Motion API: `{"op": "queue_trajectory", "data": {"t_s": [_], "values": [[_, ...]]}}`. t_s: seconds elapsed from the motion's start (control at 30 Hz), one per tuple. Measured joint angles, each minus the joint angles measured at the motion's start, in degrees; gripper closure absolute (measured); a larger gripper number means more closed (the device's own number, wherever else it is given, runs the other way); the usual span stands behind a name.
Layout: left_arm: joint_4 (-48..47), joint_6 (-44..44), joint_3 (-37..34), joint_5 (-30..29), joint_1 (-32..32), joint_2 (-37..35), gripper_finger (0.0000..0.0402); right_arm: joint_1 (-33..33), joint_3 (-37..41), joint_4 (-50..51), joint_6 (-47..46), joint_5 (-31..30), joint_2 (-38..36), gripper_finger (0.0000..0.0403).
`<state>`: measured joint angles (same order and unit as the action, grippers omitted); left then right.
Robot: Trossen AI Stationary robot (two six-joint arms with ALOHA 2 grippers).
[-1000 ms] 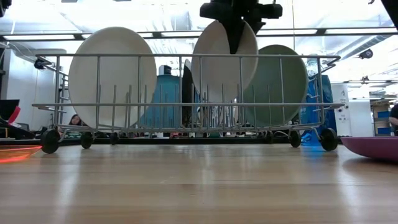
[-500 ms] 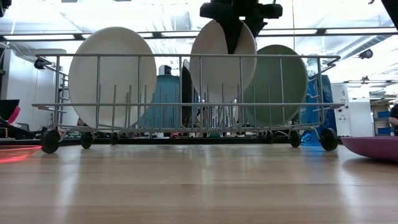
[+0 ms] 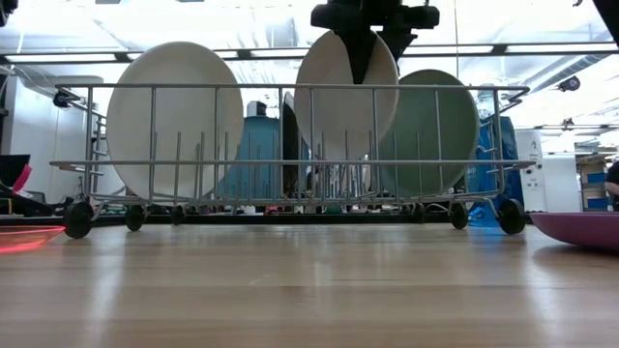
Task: Sort dishes
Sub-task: Put the white plate in the dish rack
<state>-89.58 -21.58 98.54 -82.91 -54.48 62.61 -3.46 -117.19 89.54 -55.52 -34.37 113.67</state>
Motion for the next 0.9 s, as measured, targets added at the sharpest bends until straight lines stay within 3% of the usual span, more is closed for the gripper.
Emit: {"op": "queue_trajectory", "data": {"t_s": [0.9], "values": [[0.0,-0.05,-0.04,0.04,0.0,0.0,0.0196,0.55,0.0,-0.07,0.94,3.02,-0.7,0.0159]]}}
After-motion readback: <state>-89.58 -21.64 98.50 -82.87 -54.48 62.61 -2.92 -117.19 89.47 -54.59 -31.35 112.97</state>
